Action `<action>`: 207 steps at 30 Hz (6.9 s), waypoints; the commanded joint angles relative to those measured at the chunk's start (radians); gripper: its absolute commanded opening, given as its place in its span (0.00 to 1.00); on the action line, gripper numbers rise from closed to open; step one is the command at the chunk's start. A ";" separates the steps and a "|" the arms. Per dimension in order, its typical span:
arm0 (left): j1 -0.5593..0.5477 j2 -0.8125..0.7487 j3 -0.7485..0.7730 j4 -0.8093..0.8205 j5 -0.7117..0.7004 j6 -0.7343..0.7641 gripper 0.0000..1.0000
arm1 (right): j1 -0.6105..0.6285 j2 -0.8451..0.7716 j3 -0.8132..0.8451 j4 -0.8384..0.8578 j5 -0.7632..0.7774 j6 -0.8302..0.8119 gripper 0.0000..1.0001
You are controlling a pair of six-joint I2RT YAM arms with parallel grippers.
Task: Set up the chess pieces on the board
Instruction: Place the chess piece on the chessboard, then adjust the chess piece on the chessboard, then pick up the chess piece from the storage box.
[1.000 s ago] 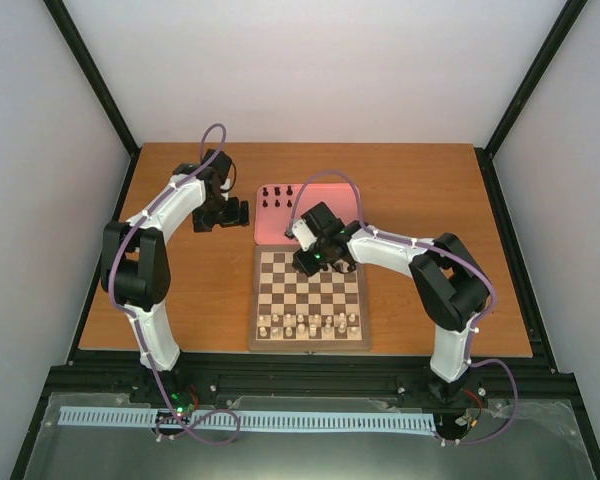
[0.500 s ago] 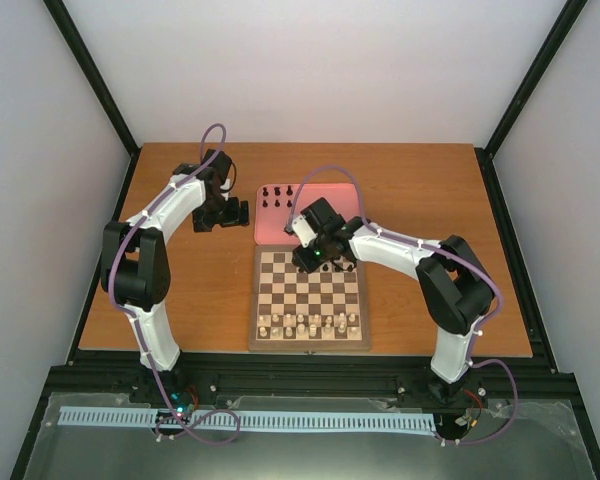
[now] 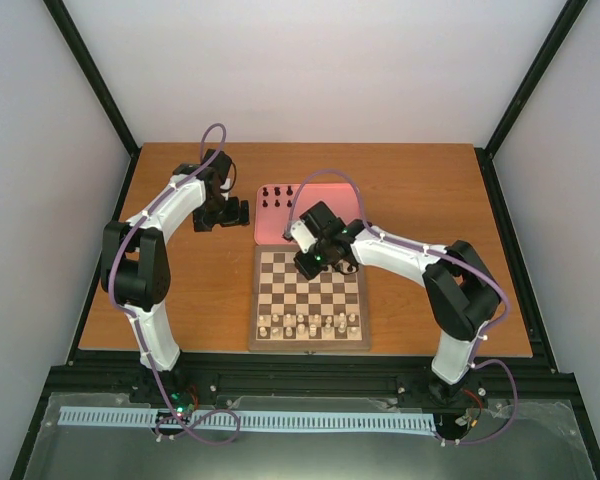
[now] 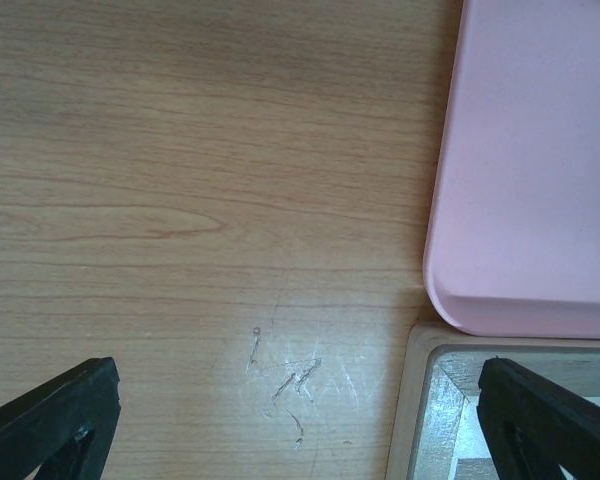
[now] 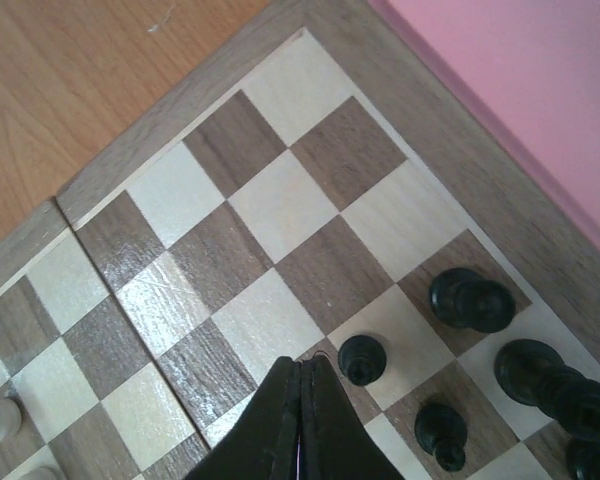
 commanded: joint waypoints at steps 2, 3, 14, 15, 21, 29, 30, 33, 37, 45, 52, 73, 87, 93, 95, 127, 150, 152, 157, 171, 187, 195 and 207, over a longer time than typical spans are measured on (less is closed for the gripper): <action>-0.001 -0.021 -0.008 0.013 0.005 0.004 1.00 | 0.023 -0.039 -0.015 -0.017 -0.022 -0.009 0.03; -0.001 -0.021 -0.010 0.013 0.004 0.004 1.00 | 0.025 -0.038 -0.020 -0.016 -0.024 -0.009 0.03; -0.001 -0.023 -0.012 0.015 -0.001 0.006 1.00 | 0.028 0.012 -0.034 -0.025 -0.035 0.011 0.03; 0.000 -0.022 -0.014 0.015 -0.002 0.005 1.00 | 0.028 0.020 -0.031 -0.028 -0.034 0.011 0.03; -0.001 -0.014 -0.007 0.015 0.001 0.005 1.00 | 0.028 0.055 -0.009 -0.042 -0.023 0.015 0.03; -0.001 -0.006 -0.005 0.014 0.005 0.005 1.00 | 0.028 0.083 0.014 -0.049 -0.007 0.020 0.03; -0.001 -0.005 -0.003 0.015 0.004 0.006 1.00 | 0.028 0.086 0.015 -0.049 -0.007 0.020 0.03; 0.000 -0.003 -0.002 0.015 0.005 0.005 1.00 | 0.028 0.095 0.023 -0.047 -0.003 0.021 0.03; -0.001 -0.001 0.000 0.015 0.005 0.006 1.00 | 0.028 0.113 0.036 -0.051 0.005 0.024 0.03; -0.001 0.002 0.000 0.016 0.008 0.005 1.00 | 0.028 0.125 0.045 -0.057 0.021 0.029 0.03; -0.001 0.002 -0.003 0.016 0.010 0.004 1.00 | 0.028 0.131 0.045 -0.052 0.033 0.036 0.03; -0.001 0.003 -0.005 0.019 0.011 0.005 1.00 | 0.027 0.143 0.058 -0.045 0.071 0.031 0.03; -0.001 0.001 -0.011 0.022 0.012 0.005 1.00 | 0.027 0.148 0.061 -0.036 0.086 0.030 0.03; -0.001 -0.004 -0.018 0.023 0.010 0.005 1.00 | 0.027 0.158 0.072 -0.035 0.086 0.029 0.03; -0.001 -0.004 -0.018 0.023 0.010 0.005 1.00 | 0.027 0.158 0.074 -0.035 0.085 0.029 0.03; -0.001 -0.036 -0.012 0.017 0.018 0.002 1.00 | -0.148 0.264 0.581 -0.159 0.110 0.076 0.48; 0.000 -0.037 -0.012 0.010 0.024 0.000 1.00 | -0.220 0.808 1.090 -0.068 0.201 0.175 0.54; -0.001 -0.037 -0.011 0.010 0.025 0.000 1.00 | -0.222 0.826 1.106 -0.053 0.197 0.190 0.52; 0.000 -0.037 -0.010 0.008 0.024 0.002 1.00 | -0.223 0.881 1.171 -0.038 0.166 0.208 0.49; -0.001 -0.031 -0.011 0.006 0.028 0.003 1.00 | -0.225 0.921 1.202 -0.012 0.146 0.238 0.26; -0.001 -0.024 -0.009 0.008 0.030 0.004 1.00 | -0.231 0.846 1.179 -0.035 0.153 0.193 0.03; -0.001 -0.024 -0.001 0.008 0.027 0.003 1.00 | -0.231 0.645 1.067 -0.044 0.175 0.166 0.03; -0.001 -0.028 0.004 0.014 0.023 0.002 1.00 | -0.078 0.215 0.477 -0.095 0.200 0.100 0.03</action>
